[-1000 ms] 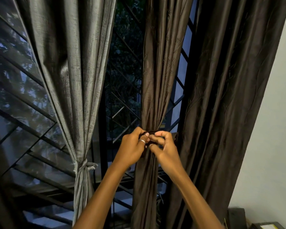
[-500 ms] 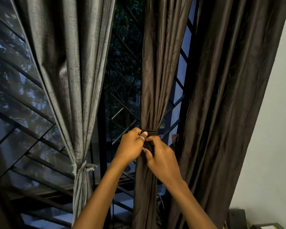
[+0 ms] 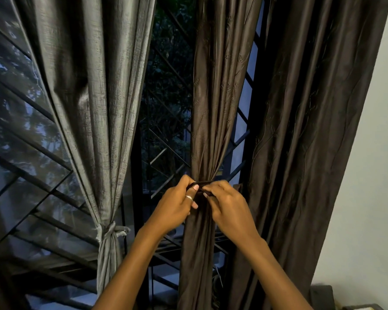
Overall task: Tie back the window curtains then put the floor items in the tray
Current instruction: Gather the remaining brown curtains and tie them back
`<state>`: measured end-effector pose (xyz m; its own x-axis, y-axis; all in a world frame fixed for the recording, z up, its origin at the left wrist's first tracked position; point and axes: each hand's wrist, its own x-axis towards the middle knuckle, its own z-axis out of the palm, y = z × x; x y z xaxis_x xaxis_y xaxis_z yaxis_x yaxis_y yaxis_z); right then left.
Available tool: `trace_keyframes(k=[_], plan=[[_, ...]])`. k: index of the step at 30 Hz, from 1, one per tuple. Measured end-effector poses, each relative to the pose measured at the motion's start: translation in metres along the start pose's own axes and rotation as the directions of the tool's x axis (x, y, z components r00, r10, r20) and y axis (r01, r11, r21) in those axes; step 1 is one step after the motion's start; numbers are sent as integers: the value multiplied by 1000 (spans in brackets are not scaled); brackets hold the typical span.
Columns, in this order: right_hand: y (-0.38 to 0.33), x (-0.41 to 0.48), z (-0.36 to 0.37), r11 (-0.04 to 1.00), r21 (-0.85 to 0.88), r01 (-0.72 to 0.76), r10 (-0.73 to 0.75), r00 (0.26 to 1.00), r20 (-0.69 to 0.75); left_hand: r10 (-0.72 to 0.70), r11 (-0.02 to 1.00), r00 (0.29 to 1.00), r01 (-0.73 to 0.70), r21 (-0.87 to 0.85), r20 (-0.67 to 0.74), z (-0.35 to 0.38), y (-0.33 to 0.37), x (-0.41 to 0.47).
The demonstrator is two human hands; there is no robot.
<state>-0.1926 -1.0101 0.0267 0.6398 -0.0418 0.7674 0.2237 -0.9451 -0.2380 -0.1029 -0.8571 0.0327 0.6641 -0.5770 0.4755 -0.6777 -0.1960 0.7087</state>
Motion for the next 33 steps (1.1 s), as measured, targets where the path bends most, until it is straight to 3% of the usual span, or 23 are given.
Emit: trace_keyframes(k=[6, 12, 20, 27, 33], plan=[[-2, 14, -12, 992, 7, 125, -125, 987, 103, 42, 998, 999, -41, -47, 20, -2, -8, 0], [-3, 23, -13, 999, 18, 42, -45, 978, 202, 161, 985, 986, -158, 65, -33, -3, -15, 2], [-3, 33, -13, 996, 42, -72, 58, 957, 283, 220, 947, 973, -196, 256, -68, -4, -15, -3], [4, 44, -18, 974, 125, -190, 145, 942, 302, 355, 841, 931, -276, 465, -90, -2, -6, -14], [3, 52, -14, 964, 143, -225, 184, 949, 255, 473, 673, 877, -298, 677, -85, 2, 6, -18]])
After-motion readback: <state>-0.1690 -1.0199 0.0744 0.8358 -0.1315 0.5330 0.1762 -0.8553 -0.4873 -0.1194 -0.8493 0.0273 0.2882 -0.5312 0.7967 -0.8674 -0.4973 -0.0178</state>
